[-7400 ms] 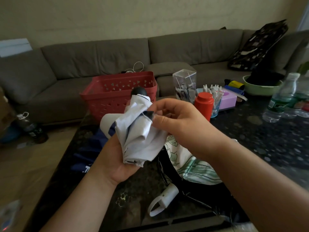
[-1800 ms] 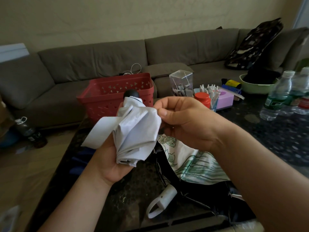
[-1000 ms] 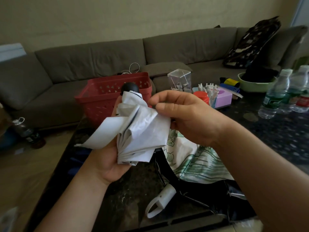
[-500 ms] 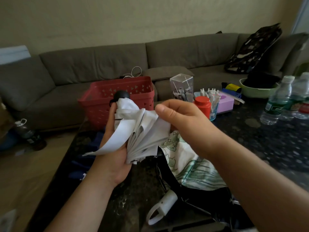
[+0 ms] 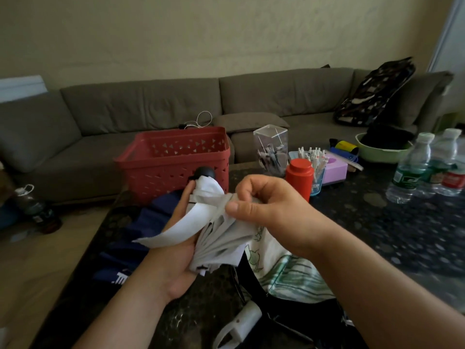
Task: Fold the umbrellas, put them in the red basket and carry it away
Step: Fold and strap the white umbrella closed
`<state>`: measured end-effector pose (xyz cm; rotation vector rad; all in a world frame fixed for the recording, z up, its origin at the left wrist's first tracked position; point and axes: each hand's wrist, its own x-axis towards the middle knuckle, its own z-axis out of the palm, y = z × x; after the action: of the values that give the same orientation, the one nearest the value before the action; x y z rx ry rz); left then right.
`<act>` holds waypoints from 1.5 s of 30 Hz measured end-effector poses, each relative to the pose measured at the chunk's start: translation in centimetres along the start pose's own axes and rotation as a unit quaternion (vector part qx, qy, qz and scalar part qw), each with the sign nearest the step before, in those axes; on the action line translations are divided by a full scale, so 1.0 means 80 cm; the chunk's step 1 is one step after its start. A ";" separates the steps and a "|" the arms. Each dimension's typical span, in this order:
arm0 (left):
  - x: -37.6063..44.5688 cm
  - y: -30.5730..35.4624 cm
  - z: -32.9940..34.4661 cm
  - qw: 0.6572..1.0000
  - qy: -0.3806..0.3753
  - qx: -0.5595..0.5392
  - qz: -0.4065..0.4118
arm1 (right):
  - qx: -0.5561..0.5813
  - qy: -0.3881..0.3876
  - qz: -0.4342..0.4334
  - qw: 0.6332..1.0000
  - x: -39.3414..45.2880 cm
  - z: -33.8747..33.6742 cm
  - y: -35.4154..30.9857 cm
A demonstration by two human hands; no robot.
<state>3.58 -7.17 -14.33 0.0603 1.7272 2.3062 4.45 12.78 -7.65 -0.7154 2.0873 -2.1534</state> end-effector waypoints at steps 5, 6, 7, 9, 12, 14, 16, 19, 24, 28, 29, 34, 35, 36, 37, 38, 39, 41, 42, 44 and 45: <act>0.000 0.011 0.006 0.999 0.019 -0.033 -0.011 | 0.113 0.032 0.027 0.993 0.001 -0.006 0.003; 0.002 0.009 0.002 0.999 0.009 -0.034 -0.011 | 0.125 0.028 0.036 0.991 0.000 -0.007 0.003; 0.000 0.010 0.004 0.999 0.003 -0.028 -0.017 | 0.130 0.026 0.043 0.990 0.000 -0.007 0.004; -0.003 0.009 0.005 0.999 -0.010 -0.034 -0.019 | 0.123 0.034 0.055 0.990 0.000 -0.004 0.004; 0.002 0.008 0.003 1.000 -0.010 -0.026 -0.002 | 0.113 0.021 0.060 0.992 -0.002 -0.003 0.003; -0.001 0.010 0.007 0.999 -0.009 -0.035 -0.007 | 0.115 0.006 0.055 0.992 -0.003 -0.004 0.002; -0.001 0.009 0.007 0.998 -0.013 -0.067 -0.006 | 0.114 -0.003 0.045 0.992 -0.003 -0.003 0.001; -0.005 0.011 0.008 0.997 -0.034 -0.071 0.000 | 0.109 -0.015 0.040 0.993 -0.001 -0.001 0.003; -0.013 0.020 0.015 0.992 -0.069 -0.102 -0.019 | 0.129 -0.011 0.063 0.990 0.003 -0.004 0.006; -0.015 0.022 0.016 0.992 -0.073 -0.099 -0.016 | 0.127 -0.014 0.061 0.990 0.002 -0.004 0.003; -0.016 0.022 0.016 0.990 -0.083 -0.111 -0.021 | 0.131 -0.015 0.060 0.990 0.001 -0.005 0.002; -0.013 0.015 0.017 0.990 -0.070 -0.118 -0.047 | 0.128 0.009 0.053 0.990 0.002 -0.001 0.005; -0.013 0.014 0.018 0.990 -0.065 -0.115 -0.052 | 0.135 0.029 0.049 0.989 0.003 0.001 0.005; -0.013 0.014 0.020 0.988 -0.066 -0.125 -0.057 | 0.143 0.053 0.046 0.987 0.004 0.002 0.005; -0.013 0.015 0.021 0.985 -0.072 -0.145 -0.058 | 0.144 0.069 0.041 0.986 0.004 0.004 0.004; -0.012 0.015 0.020 0.982 -0.090 -0.158 -0.052 | 0.139 0.075 0.038 0.987 0.004 0.005 0.003; -0.012 0.016 0.019 0.981 -0.109 -0.156 -0.040 | 0.131 0.069 0.033 0.988 0.003 0.007 0.002; -0.013 0.018 0.020 0.985 -0.110 -0.130 -0.022 | 0.111 0.048 0.017 0.992 0.001 0.013 -0.002; -0.013 0.017 0.020 0.988 -0.100 -0.115 -0.026 | 0.084 0.043 0.009 0.996 0.000 0.016 -0.003; -0.015 0.018 0.024 0.989 -0.096 -0.100 -0.045 | 0.014 0.044 -0.008 0.999 0.001 0.018 -0.003; -0.015 0.017 0.026 0.990 -0.087 -0.099 -0.054 | -0.009 0.042 -0.013 0.999 0.001 0.019 -0.004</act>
<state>4.91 -5.88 -12.27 0.1231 1.3776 2.3048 4.99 11.39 -7.34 -0.6699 2.1532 -2.2177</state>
